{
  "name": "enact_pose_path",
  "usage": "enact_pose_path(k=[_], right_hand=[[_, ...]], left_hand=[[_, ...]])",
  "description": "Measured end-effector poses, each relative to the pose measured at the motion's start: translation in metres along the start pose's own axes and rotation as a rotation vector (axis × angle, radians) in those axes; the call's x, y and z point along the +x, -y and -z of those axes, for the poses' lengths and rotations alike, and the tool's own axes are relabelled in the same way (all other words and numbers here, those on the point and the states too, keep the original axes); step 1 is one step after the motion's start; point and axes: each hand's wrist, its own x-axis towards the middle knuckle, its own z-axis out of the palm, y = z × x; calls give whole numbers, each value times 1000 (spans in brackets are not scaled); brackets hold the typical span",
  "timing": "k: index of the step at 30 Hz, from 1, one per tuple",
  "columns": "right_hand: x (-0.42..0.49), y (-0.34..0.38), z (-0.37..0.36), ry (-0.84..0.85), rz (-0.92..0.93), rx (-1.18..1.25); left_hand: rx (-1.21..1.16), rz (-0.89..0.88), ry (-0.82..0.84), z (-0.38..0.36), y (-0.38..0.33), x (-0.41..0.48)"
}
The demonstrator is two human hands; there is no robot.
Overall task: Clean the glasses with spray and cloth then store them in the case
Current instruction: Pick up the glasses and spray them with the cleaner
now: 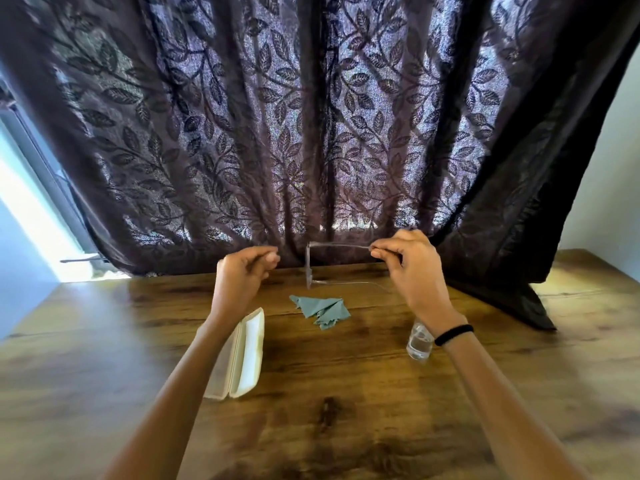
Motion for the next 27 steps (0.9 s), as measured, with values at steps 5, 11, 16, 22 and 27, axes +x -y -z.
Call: enact_pose_path(k=[5, 11, 16, 22, 27], right_hand=[[-2, 8, -6, 53, 68, -75], [-5, 16, -9, 82, 123, -110], [-7, 21, -6, 49, 169, -81], [-17, 11, 9, -159, 78, 97], [-40, -23, 13, -229, -59, 180]], left_hand=[[307, -415, 97, 2, -48, 5], [796, -382, 294, -15, -58, 4], [738, -390, 220, -20, -49, -3], [497, -234, -24, -13, -22, -4], [376, -87, -154, -10, -1, -12]])
